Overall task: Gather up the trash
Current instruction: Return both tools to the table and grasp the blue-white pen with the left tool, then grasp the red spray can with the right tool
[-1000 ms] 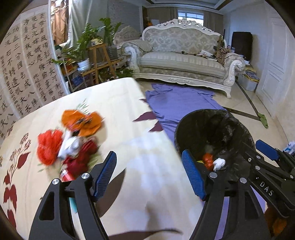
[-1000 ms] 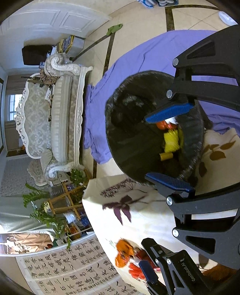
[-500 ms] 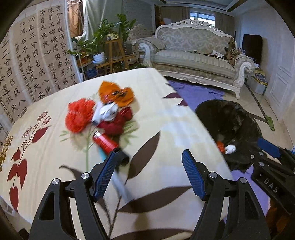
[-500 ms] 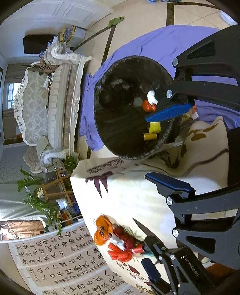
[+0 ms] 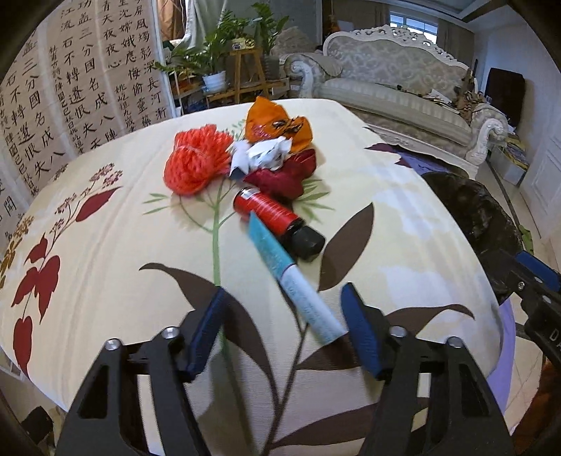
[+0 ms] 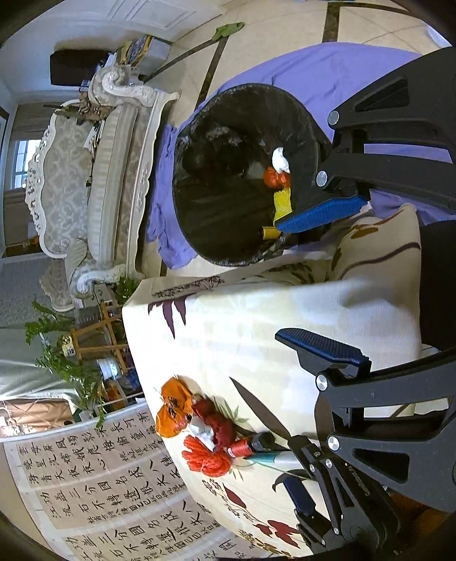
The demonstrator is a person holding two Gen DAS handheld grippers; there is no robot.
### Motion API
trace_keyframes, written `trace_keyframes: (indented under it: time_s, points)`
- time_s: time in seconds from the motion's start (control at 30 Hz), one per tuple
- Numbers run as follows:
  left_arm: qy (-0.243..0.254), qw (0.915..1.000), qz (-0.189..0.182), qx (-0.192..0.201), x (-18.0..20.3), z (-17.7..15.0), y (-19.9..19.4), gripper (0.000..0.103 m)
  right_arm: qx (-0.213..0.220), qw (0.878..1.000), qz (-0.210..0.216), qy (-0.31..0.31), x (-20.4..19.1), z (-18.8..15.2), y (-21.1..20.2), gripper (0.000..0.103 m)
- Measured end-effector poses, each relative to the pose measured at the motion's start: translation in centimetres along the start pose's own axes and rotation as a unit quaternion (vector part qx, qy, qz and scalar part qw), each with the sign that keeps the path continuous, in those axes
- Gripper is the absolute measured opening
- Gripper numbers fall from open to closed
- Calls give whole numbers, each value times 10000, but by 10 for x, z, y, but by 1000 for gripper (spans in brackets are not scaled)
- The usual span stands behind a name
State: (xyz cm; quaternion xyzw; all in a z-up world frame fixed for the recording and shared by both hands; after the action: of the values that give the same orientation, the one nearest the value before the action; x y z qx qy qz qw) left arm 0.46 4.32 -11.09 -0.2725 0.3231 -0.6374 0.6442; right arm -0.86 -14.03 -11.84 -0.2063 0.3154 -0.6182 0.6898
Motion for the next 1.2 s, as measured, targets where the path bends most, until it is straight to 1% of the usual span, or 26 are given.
trace_keyframes:
  time_s: [0.03, 0.1, 0.13, 0.2, 0.3, 0.37, 0.57, 0.77, 1.07, 1.2]
  points:
    - [-21, 10000, 0, 21, -2, 0, -1, 55, 2, 10000, 13, -20, -2, 0, 0, 55]
    - [-3, 10000, 23, 47, -5, 1, 0, 39, -2, 10000, 39, -52, -6, 1, 0, 55]
    - [-5, 10000, 15, 65, -8, 1, -1, 35, -6, 10000, 51, -70, -8, 1, 1, 55]
    - [-14, 10000, -8, 92, -11, 1, -2, 21, -23, 9999, 78, -109, -12, 1, 2, 55]
    - [-62, 9999, -116, 112, -16, 0, -3, 12, -54, 9998, 119, -177, -20, 1, 4, 55]
    - [-92, 9998, -148, 95, -20, 0, -4, 9, -76, 9996, 148, -235, -25, 1, 6, 55]
    - [-298, 9994, -128, 114, -40, -1, -10, 7, -108, 9986, 250, -445, -46, 4, 10, 55]
    - [-436, 9988, 114, 179, -69, 3, -9, 7, -140, 9967, 403, -690, -72, 9, 16, 55]
    - [-717, 9966, 407, 90, -120, 7, 1, 7, -218, 9902, 773, -1145, -130, 18, 31, 55]
    - [-838, 9952, 494, 65, -139, 6, 4, 7, -290, 9872, 910, -1280, -150, 18, 38, 55]
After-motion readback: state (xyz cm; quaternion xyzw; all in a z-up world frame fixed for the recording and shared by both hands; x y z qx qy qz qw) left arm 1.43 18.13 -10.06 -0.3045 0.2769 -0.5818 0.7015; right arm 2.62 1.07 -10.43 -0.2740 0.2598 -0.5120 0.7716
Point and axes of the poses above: each gripper's, at about its wrist camera, not at the fingertips, and y roughly the way its jaws point, x to its right, z to its top, the point moved 6 cm from there along y, roughly the way its jaws point, and after that the axes turned 4 degrees about y, right-handed, at the moved point
